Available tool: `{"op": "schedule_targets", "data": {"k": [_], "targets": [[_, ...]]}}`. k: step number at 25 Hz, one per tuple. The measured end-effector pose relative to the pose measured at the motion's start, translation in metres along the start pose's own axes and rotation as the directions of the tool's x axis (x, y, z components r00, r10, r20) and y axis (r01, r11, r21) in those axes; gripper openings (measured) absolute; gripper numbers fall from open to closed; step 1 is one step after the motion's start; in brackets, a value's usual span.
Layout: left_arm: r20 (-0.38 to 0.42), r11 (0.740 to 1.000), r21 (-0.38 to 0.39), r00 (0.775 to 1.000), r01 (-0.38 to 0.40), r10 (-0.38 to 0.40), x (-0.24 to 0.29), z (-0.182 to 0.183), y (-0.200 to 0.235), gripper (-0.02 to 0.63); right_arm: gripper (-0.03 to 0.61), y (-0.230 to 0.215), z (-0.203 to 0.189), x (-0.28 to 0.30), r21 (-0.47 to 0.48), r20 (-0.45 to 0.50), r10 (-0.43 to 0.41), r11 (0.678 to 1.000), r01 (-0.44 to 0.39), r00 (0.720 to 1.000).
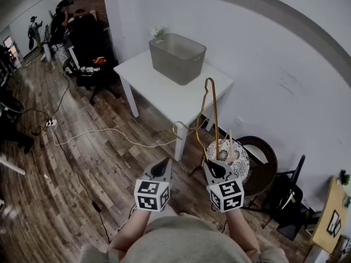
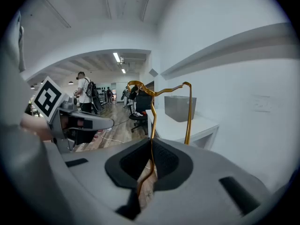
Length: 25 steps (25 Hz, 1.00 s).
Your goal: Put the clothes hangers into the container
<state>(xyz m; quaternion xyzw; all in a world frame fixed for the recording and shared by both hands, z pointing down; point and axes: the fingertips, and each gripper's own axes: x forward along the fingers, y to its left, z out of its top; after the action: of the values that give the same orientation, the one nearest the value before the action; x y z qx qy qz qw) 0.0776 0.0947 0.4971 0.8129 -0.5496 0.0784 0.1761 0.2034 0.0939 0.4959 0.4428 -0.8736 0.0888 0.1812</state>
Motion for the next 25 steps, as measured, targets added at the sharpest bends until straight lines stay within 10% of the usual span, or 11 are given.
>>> {"op": "schedule_targets", "data": {"k": [25], "targets": [[0.041, 0.994, -0.059, 0.995, -0.088, 0.091, -0.017, -0.001, -0.039, 0.006, 0.02, -0.019, -0.009, -0.047, 0.017, 0.021, 0.061, 0.998, -0.061, 0.998]]}}
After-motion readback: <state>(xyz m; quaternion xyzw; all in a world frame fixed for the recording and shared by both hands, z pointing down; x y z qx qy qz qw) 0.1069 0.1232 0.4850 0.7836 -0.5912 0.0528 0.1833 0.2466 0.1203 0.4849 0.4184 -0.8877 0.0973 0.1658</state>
